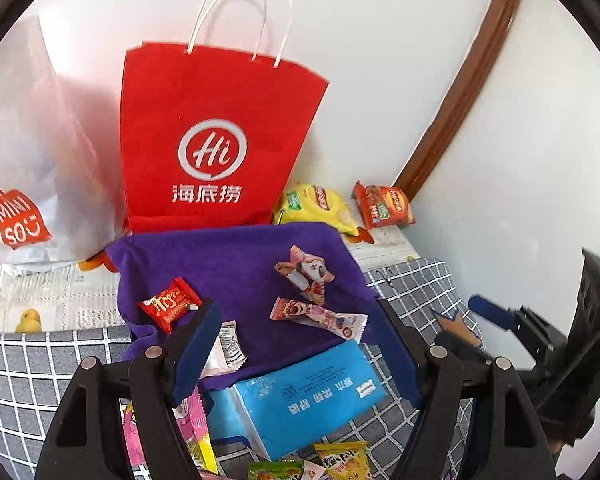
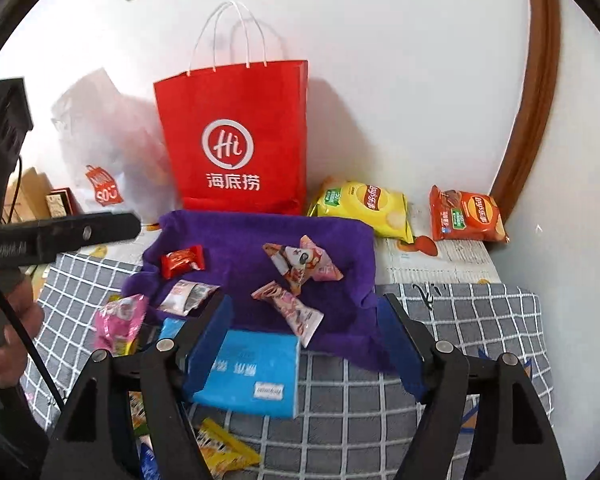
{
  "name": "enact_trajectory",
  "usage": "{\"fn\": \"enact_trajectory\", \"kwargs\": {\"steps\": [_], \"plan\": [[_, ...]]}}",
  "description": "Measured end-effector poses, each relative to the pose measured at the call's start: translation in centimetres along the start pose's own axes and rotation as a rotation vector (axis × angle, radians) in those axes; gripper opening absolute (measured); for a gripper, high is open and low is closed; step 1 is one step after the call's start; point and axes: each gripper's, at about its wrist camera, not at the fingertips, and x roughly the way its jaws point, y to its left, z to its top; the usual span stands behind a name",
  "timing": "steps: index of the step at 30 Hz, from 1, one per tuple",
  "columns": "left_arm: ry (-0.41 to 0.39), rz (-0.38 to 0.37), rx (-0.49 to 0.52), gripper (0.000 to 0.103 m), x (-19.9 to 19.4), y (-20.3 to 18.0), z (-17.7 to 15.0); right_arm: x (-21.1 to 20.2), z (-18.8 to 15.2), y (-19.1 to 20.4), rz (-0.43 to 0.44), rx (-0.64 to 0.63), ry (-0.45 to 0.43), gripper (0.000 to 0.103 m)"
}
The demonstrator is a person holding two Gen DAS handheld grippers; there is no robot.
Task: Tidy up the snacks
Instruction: 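Withdraw both open tools from the towel back toward the snack pile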
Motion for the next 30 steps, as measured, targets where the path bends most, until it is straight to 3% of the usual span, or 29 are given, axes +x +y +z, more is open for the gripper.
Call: {"fn": "enact_trajectory", "kwargs": {"steps": [7,15,24,30], "plan": [[0.010,-0.030,0.010,0.075,-1.6,-1.1,-0.1,-1.5,-3.0,1.2,-0.073,0.007,0.028,0.074],[0.018,-0.030,0.065,0.075,-2.7,-2.8,-0.4,-1.8,-6.0,2.4,0.023,0.046,0.034,0.074],[0.009,-0.055,0.103,0.075,-3.6,-3.8,-0.6,-0.9,-8.1,1.5,0.028,0.149,0.088,0.074],[-0.011,-0.032,0.114,0.075,-4.0,-4.1,-0.7,-0.3,-9.3,1.3,0.021,0.145,0.106,0.065]]}}
